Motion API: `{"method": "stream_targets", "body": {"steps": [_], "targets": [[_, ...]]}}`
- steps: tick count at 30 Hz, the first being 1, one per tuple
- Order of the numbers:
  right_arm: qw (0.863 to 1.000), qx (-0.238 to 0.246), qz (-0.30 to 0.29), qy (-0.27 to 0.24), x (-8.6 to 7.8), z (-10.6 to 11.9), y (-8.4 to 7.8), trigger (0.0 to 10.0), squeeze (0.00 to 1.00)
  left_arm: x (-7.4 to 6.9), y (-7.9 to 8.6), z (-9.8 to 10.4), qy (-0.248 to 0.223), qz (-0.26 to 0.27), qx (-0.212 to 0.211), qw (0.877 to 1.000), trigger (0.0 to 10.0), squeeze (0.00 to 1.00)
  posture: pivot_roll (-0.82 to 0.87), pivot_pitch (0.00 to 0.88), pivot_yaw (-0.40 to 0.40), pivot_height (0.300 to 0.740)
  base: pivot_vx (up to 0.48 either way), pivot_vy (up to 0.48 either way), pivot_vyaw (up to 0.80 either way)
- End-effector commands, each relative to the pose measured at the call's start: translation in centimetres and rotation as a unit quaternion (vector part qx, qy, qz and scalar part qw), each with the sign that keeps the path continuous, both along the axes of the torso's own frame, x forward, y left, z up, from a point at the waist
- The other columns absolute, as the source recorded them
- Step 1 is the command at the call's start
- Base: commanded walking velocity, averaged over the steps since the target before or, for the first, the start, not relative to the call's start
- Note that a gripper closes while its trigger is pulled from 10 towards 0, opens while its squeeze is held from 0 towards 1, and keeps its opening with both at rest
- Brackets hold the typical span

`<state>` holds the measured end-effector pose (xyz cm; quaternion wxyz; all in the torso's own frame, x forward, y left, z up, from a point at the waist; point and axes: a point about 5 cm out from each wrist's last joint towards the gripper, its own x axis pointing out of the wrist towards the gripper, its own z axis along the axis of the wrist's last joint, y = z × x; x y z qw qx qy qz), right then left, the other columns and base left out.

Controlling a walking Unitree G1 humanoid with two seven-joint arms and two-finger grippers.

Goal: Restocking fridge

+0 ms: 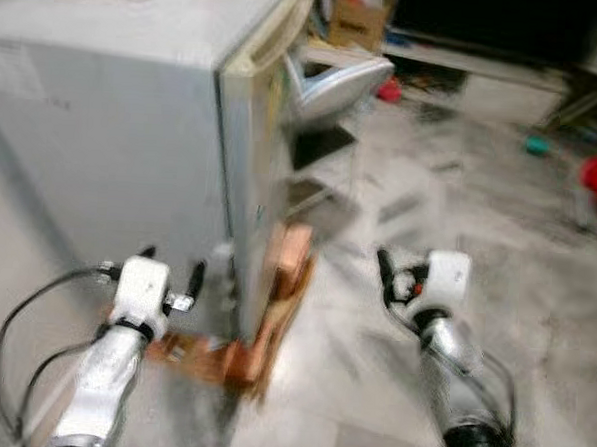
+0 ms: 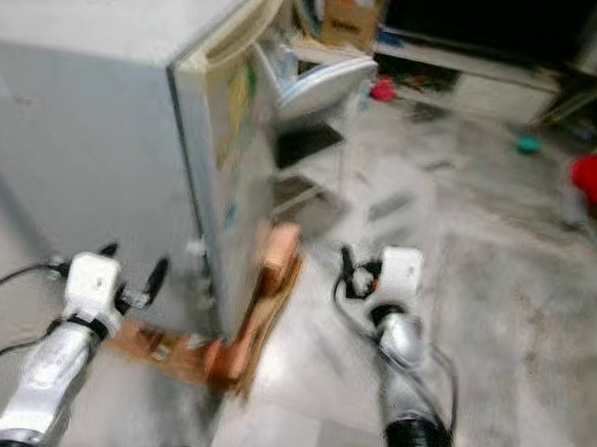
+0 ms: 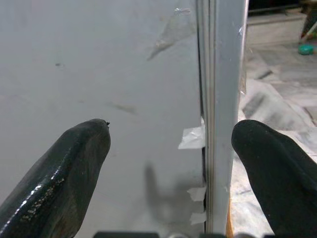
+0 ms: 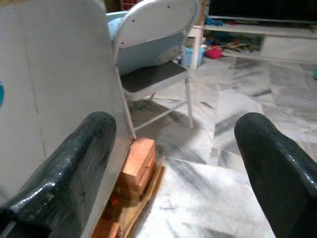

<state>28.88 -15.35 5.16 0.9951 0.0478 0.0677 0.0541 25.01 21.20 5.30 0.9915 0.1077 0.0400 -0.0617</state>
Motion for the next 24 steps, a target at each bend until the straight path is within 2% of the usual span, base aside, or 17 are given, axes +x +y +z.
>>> {"method": "stream_targets", "body": {"steps": [1, 11, 16, 24], "targets": [[1.000, -0.011, -0.013, -0.003, 0.21, 0.34, -1.08, 10.0, 0.00, 0.17, -0.66, 0.10, -0.002, -0.011, -0.005, 1.000, 10.0, 0.00, 0.08, 0.000, -0.050, 0.740, 0.000, 0.000, -0.80], [1.000, -0.012, -0.013, -0.005, 0.17, 0.39, -1.11, 10.0, 0.00, 0.71, -0.37, 0.46, -0.006, -0.011, -0.001, 1.000, 10.0, 0.00, 0.07, 0.000, -0.047, 0.740, 0.000, 0.000, -0.78], [1.000, -0.012, -0.010, -0.013, 0.00, 0.60, -1.12, 10.0, 0.00, 0.89, -0.17, 0.76, -0.020, 0.000, 0.000, 1.000, 10.0, 0.00, 0.06, 0.000, -0.048, 0.740, 0.000, 0.000, 0.00], [0.999, -0.022, -0.006, -0.022, -0.03, 0.99, -1.25, 10.0, 0.00, 1.02, -0.50, 0.70, -0.024, -0.001, 0.002, 1.000, 10.0, 0.00, 0.05, 0.000, -0.053, 0.740, 0.368, -0.206, 0.00]]}}
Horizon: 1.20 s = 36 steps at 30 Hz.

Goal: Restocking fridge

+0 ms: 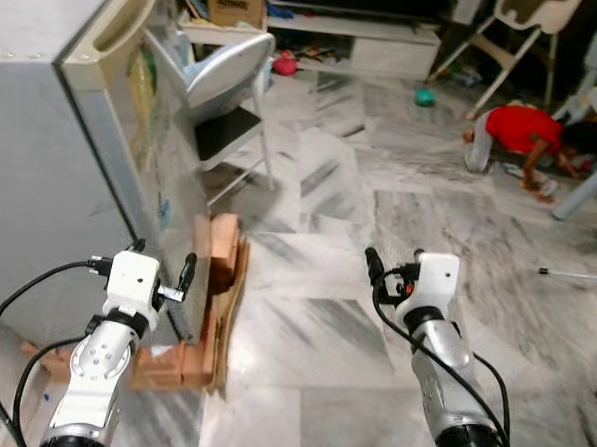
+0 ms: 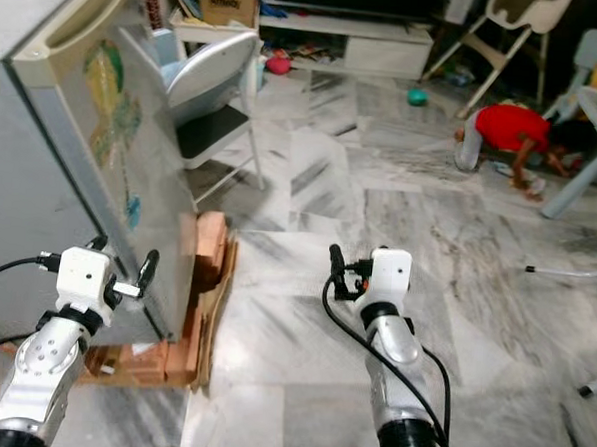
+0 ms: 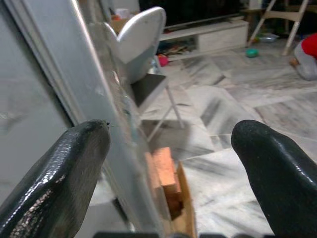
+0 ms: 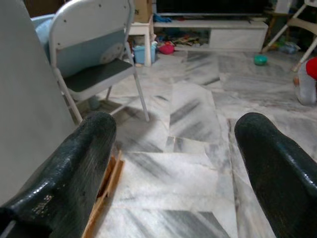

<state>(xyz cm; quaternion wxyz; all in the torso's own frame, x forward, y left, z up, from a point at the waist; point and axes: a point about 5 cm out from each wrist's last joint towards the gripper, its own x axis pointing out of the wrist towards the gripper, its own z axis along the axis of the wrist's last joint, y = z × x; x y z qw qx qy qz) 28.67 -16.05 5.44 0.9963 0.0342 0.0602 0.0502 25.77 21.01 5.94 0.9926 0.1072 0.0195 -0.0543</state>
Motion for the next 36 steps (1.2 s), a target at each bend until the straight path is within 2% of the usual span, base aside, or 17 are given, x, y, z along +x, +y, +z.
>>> {"method": "stream_targets", "body": {"steps": [1, 5, 11, 21, 27, 36], "targets": [[1.000, -0.008, -0.003, -0.015, 0.2, 0.7, -0.6, 10.0, 0.00, 0.3, -0.3, 0.1, -0.002, -0.006, 0.004, 1.000, 10.0, 0.00, 0.05, 0.000, -0.053, 0.740, 0.352, -0.322, 0.00], [1.000, -0.008, -0.002, -0.014, 0.2, 0.7, -0.6, 10.0, 0.00, 0.3, -0.4, -0.1, 0.001, -0.003, 0.004, 1.000, 10.0, 0.00, 0.05, 0.000, -0.055, 0.740, 0.323, -0.153, 0.00], [1.000, -0.010, 0.000, -0.012, 0.1, 0.7, -0.5, 10.0, 0.00, 0.1, 0.0, -0.5, 0.007, 0.011, 0.017, 1.000, 10.0, 0.00, 0.05, 0.000, -0.055, 0.740, 0.000, 0.000, 0.00], [1.000, -0.010, 0.003, -0.012, 0.1, 0.7, -0.4, 10.0, 0.00, -0.1, 2.4, -0.8, 0.027, 0.030, 0.042, 0.998, 10.0, 0.00, 0.05, 0.000, -0.053, 0.740, 0.000, 0.000, 0.00], [0.999, -0.012, 0.029, -0.029, -0.1, 1.0, 0.1, 10.0, 0.00, 0.2, 3.8, -0.5, 0.029, 0.081, 0.030, 0.996, 10.0, 0.00, 0.05, 0.000, -0.050, 0.740, 0.000, 0.000, 0.23], [0.999, -0.017, 0.025, -0.027, -0.1, 1.1, -0.2, 10.0, 0.00, 0.6, 3.2, -0.4, 0.027, 0.072, 0.005, 0.997, 10.0, 0.00, 0.05, 0.002, -0.050, 0.740, 0.000, 0.000, 0.61]]}}
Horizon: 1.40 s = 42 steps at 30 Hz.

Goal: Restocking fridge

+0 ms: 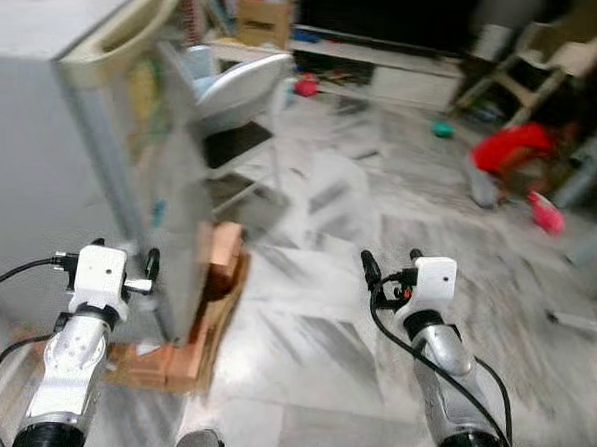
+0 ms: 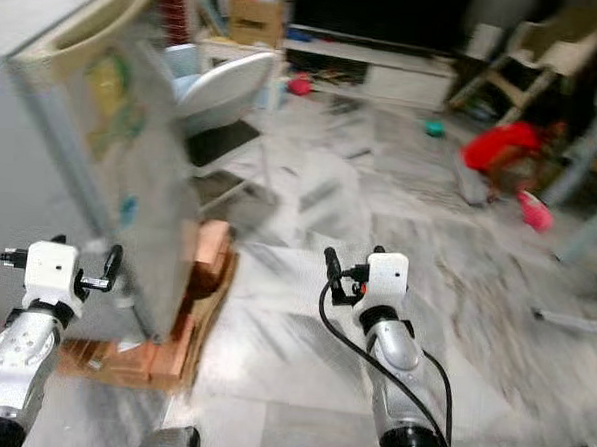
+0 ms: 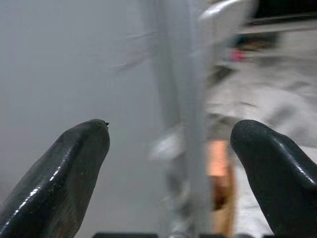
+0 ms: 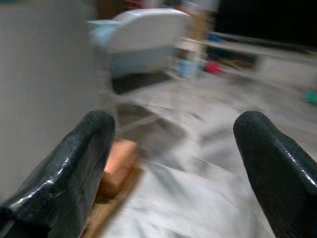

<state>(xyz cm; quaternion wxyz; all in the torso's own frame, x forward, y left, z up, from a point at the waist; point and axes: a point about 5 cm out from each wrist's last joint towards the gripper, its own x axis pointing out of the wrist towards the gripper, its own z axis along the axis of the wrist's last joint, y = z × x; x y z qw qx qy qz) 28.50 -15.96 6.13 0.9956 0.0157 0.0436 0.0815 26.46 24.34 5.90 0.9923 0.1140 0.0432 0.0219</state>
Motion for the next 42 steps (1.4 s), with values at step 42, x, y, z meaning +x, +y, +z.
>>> {"method": "stream_targets", "body": {"steps": [42], "targets": [[1.000, -0.004, -0.013, 0.000, -0.1, 0.1, -0.3, 10.0, 0.00, -1.6, -2.6, -0.8, 0.020, -0.061, -0.034, 0.997, 10.0, 0.00, 0.05, 0.013, -0.051, 0.740, 0.252, 0.000, -0.09]]}}
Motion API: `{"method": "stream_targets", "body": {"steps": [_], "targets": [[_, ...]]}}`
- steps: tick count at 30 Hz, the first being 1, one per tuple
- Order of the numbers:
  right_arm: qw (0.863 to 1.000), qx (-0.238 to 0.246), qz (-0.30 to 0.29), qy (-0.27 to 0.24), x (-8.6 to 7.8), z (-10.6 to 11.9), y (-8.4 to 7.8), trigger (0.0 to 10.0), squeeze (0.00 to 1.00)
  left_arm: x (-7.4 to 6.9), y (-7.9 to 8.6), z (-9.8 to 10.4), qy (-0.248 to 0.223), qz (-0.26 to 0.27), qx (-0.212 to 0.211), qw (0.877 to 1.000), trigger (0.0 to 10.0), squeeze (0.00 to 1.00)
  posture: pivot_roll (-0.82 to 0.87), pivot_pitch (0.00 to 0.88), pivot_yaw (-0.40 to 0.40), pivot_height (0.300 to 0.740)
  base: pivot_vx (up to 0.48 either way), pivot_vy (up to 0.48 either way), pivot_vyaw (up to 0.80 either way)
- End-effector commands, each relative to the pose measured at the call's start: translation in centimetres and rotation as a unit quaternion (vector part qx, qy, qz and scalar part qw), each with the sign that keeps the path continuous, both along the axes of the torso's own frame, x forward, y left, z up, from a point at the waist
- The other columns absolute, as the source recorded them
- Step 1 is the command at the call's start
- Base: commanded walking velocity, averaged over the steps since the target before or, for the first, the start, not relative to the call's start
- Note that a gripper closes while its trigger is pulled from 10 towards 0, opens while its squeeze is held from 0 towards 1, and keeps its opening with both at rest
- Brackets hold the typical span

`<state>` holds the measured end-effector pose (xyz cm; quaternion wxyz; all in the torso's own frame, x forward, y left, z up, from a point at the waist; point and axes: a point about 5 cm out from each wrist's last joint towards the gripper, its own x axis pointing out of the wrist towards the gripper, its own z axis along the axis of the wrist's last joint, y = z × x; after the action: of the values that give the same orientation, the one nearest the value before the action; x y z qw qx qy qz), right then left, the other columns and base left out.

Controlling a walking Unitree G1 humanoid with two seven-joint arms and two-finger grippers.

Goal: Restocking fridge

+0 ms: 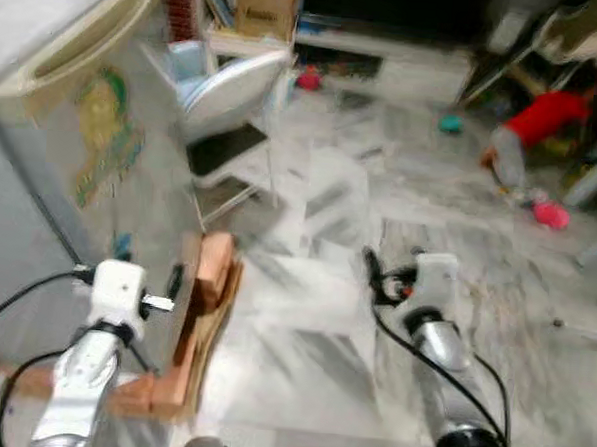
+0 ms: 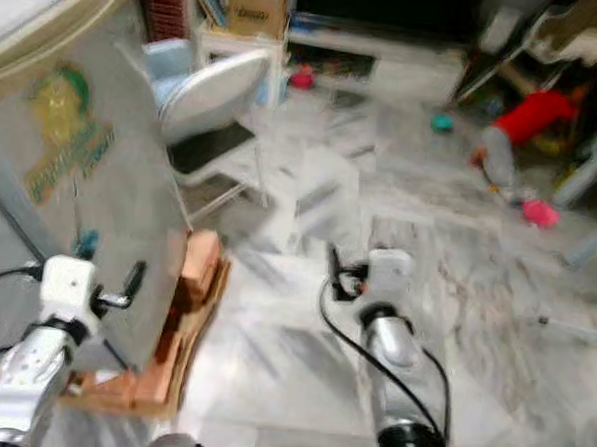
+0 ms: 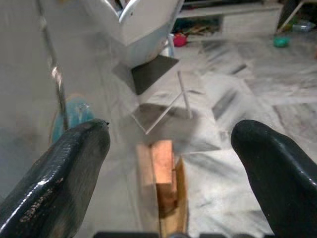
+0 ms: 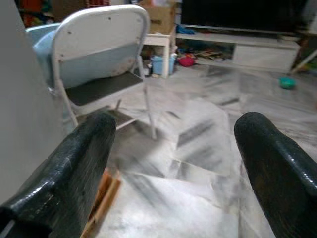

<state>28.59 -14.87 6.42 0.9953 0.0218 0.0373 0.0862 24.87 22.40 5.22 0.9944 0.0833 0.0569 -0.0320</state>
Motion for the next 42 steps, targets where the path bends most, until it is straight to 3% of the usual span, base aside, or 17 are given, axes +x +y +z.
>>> {"method": "stream_targets", "body": {"steps": [1, 8, 16, 24, 37, 42], "targets": [[1.000, -0.012, -0.017, 0.006, -0.2, -0.2, -1.4, 10.0, 0.00, -0.1, -0.5, -0.3, 0.005, 0.003, -0.003, 1.000, 10.0, 0.00, 0.05, 0.013, -0.053, 0.740, 0.000, 0.000, 0.00], [1.000, -0.020, 0.006, -0.003, -0.2, 0.0, -1.1, 10.0, 0.00, -1.0, 0.4, -1.1, 0.019, 0.049, -0.004, 0.999, 10.0, 0.00, 0.05, 0.014, -0.055, 0.740, 0.000, 0.000, 0.00], [1.000, -0.017, 0.009, -0.009, -0.1, 0.2, -0.9, 10.0, 0.00, -0.9, 0.5, -1.2, 0.022, 0.053, -0.003, 0.998, 10.0, 0.00, 0.05, 0.009, -0.055, 0.740, 0.000, 0.000, 0.65], [1.000, -0.014, -0.001, -0.005, 0.0, 0.1, -1.2, 10.0, 0.00, -0.3, 0.5, -1.0, 0.025, 0.043, -0.003, 0.999, 10.0, 0.00, 0.05, 0.006, -0.052, 0.740, 0.000, 0.000, 0.00], [1.000, -0.012, -0.001, -0.004, -0.4, 0.1, -1.3, 10.0, 0.00, 2.2, 0.8, -0.5, 0.021, 0.037, 0.018, 0.999, 10.0, 0.00, 0.03, 0.009, -0.060, 0.740, 0.000, 0.000, 0.00], [1.000, -0.018, -0.002, -0.006, -0.8, 0.4, -1.6, 10.0, 0.00, 3.4, 1.3, -0.5, 0.025, 0.070, 0.028, 0.997, 10.0, 0.00, 0.01, 0.029, -0.068, 0.740, 0.000, 0.000, 0.00]]}}
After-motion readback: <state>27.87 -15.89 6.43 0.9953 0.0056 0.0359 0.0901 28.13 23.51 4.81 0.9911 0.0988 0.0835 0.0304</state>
